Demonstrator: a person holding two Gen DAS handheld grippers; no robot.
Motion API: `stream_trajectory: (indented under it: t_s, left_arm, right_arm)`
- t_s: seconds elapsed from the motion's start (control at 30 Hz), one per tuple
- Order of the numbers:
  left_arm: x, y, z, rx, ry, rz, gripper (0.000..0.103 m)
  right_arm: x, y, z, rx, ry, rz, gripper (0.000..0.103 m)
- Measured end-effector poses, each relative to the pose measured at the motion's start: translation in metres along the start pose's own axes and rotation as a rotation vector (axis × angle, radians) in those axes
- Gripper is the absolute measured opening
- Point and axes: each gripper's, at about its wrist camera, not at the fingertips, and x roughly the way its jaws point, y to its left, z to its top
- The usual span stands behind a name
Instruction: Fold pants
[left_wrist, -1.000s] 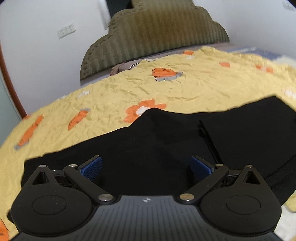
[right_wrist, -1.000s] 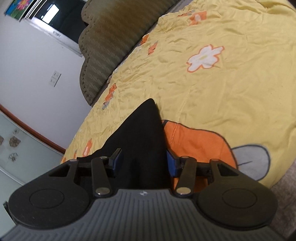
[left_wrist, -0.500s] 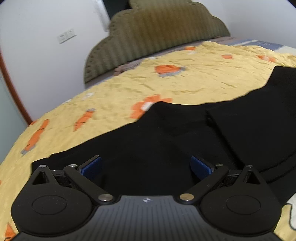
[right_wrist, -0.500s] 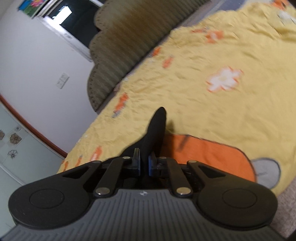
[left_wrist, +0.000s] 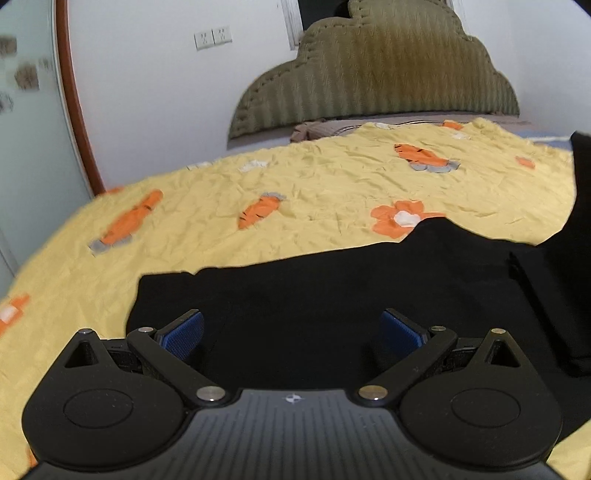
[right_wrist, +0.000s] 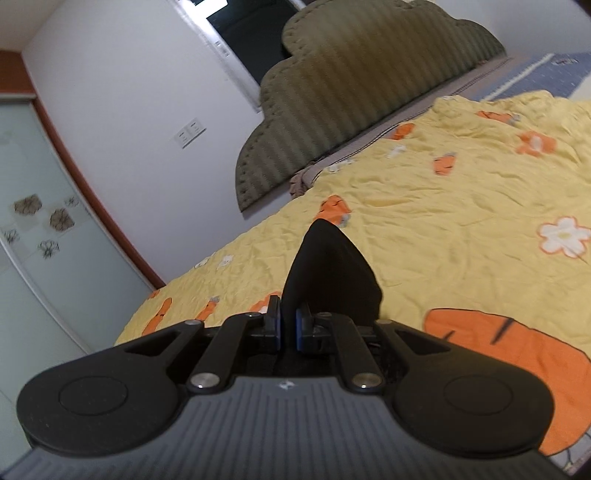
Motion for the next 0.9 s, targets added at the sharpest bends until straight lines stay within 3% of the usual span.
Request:
stream_trajectory:
  t_s: [0.07,0.17,0.3,0.37,0.57,0.73,0.77,0.8,0.87,0.9]
  left_arm:
    - [0.001,0.006,0.005,-0.052,0.029,-0.084,0.102]
    - [0.001,0.010,0.020,-0.150,0.076,-0.275,0.102]
    - [0.002,0.002,0.049,-0.258,0.147,-0.525,0.102]
    - [0.002,-0.008,0.061,-0.286,0.178,-0.608,0.102]
    - [0.009,-0.049,0.079,-0.274,0.287,-0.734,0.102]
    - [0.031,-0.074,0.082,-0.283,0.401,-0.717,0.102]
    - [0.034,-0.077,0.080,-0.283,0.414,-0.699,0.096]
    - [0.036,-0.079,0.079,-0.280,0.415,-0.679,0.067]
    - [0.041,-0.086,0.075,-0.253,0.454,-0.687,0.023]
    - [0.044,-0.086,0.073,-0.271,0.479,-0.711,0.015]
  right_arm:
    - [0.003,0.010,-0.002,-0.036,0.008,-0.007,0.009]
    - [0.004,0.033,-0.010,-0.155,0.019,-0.044,0.009]
    - [0.007,0.069,-0.033,-0.382,0.045,-0.124,0.009]
    - [0.009,0.087,-0.049,-0.488,0.062,-0.145,0.009]
    - [0.010,0.114,-0.078,-0.650,0.072,-0.150,0.009]
    - [0.006,0.124,-0.094,-0.725,0.084,-0.148,0.009]
    - [0.005,0.127,-0.098,-0.751,0.083,-0.156,0.009]
    - [0.005,0.130,-0.102,-0.774,0.081,-0.162,0.009]
    - [0.003,0.134,-0.107,-0.806,0.079,-0.165,0.009]
    - [0.002,0.136,-0.110,-0.817,0.078,-0.167,0.009]
